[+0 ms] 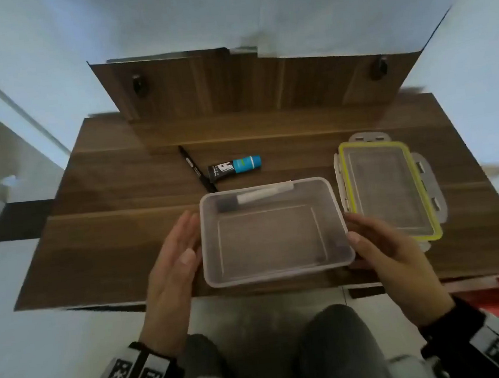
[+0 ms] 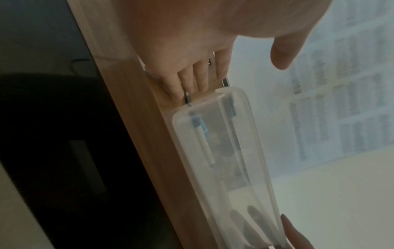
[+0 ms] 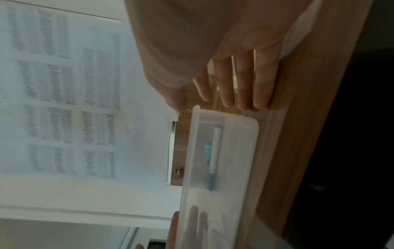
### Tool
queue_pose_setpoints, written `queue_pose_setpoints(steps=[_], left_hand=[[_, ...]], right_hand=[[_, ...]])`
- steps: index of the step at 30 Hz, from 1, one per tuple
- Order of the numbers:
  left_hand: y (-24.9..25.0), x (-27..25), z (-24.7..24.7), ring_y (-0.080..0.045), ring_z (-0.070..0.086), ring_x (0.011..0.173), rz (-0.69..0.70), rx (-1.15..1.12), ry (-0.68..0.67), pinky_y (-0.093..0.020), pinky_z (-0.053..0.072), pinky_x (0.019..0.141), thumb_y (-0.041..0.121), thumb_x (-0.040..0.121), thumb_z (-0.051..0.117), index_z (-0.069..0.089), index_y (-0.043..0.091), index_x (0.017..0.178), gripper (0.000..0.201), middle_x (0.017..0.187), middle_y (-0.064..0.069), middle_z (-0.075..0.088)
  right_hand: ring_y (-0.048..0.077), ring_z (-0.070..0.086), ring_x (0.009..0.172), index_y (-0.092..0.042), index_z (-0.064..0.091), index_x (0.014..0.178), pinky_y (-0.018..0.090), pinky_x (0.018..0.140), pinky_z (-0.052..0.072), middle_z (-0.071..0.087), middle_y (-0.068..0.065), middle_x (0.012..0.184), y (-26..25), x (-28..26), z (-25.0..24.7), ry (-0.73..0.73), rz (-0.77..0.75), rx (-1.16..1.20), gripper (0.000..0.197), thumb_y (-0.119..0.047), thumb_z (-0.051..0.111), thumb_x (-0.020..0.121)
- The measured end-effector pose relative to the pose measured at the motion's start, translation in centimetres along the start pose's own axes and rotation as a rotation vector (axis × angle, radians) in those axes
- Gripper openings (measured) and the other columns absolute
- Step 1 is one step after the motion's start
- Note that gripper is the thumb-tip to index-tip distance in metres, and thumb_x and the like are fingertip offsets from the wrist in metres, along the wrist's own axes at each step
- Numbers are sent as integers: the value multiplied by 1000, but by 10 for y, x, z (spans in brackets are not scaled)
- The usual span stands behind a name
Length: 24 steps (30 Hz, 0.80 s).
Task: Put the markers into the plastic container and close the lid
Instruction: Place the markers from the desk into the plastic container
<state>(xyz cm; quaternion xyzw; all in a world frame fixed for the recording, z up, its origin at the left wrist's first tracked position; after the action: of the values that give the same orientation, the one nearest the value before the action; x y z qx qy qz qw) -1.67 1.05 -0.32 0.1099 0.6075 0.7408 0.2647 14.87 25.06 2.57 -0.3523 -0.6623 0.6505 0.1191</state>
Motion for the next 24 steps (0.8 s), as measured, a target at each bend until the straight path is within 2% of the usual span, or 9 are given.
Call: queue_pose_setpoints(steps=[3, 5, 7, 9, 12, 16, 20, 22, 24], left_hand=[[-9, 1, 1, -6, 59, 126, -8, -40, -14, -30, 52, 95, 60, 73, 72, 49, 44, 132, 66, 139, 14, 61], [-19, 5, -2, -9, 57, 128, -13, -6, 6, -38, 46, 100, 37, 94, 58, 50, 46, 132, 40, 142, 12, 58], [-24, 8, -3, -7, 55, 130, 1, 51, 24, -39, 45, 104, 23, 101, 48, 48, 41, 139, 42, 143, 12, 57], [-17, 3, 4, 0, 53, 128, 55, 167, 39, -35, 44, 108, 32, 98, 53, 43, 37, 145, 49, 138, 21, 56], [-7, -8, 15, -9, 51, 130, 32, 153, 72, -44, 41, 109, 37, 96, 55, 41, 39, 147, 53, 143, 16, 51], [2, -17, 19, 3, 45, 121, 95, 272, 23, -34, 35, 110, 16, 100, 49, 34, 39, 149, 56, 133, 27, 44], [2, -1, 11, -10, 50, 127, 87, 217, 80, -28, 43, 100, 25, 96, 58, 39, 31, 148, 56, 144, 11, 48], [-4, 9, 4, -14, 60, 122, 50, 41, 183, -34, 49, 100, 33, 90, 64, 49, 33, 139, 51, 141, -1, 58], [-9, 16, 0, -12, 67, 111, 16, -85, 229, -31, 53, 91, 28, 94, 60, 51, 27, 139, 46, 135, -8, 64]], right_hand=[[3, 70, 87, -34, 63, 104, 21, 70, 59, 75, -20, 93, 8, -5, 2, 3, -62, -17, 24, -18, 57, 87], [3, 69, 83, -39, 64, 100, 22, 68, 58, 74, -13, 92, 14, -10, 5, 32, -95, -40, 24, -19, 55, 92], [-2, 67, 77, -43, 64, 96, 17, 63, 55, 70, -13, 94, 17, -12, 9, 73, -105, -33, 22, -23, 54, 94], [-3, 65, 78, -45, 62, 94, 15, 61, 52, 67, -16, 96, 21, -14, 13, 85, -129, -31, 21, -26, 54, 95], [-5, 65, 87, -43, 64, 97, 13, 67, 50, 68, -17, 102, 21, -18, 17, 63, -162, -78, 17, -29, 53, 96], [10, 64, 94, -38, 68, 94, 31, 83, 53, 71, -9, 99, 6, -15, 11, 6, -118, -217, 16, -36, 52, 96], [16, 63, 68, -15, 74, 85, 25, 60, 47, 73, 13, 83, -36, 18, -9, 129, -284, -362, 22, -31, 61, 92], [12, 64, 66, -15, 75, 91, 21, 59, 43, 75, 7, 85, -62, 39, -13, 110, -320, -492, 20, -31, 64, 91], [10, 64, 69, -18, 73, 99, 21, 62, 46, 73, 0, 87, -87, 62, -10, 18, -331, -721, 18, -30, 66, 89]])
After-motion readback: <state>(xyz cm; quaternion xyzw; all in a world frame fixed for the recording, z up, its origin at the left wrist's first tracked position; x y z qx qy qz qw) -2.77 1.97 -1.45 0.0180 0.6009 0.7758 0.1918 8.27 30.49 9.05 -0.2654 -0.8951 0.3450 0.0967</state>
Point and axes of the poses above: each hand's wrist, its own x-axis towards the middle knuckle, its own z-axis out of the palm, y = z × x, the point moved 2 cm from there along x, towards the middle knuckle
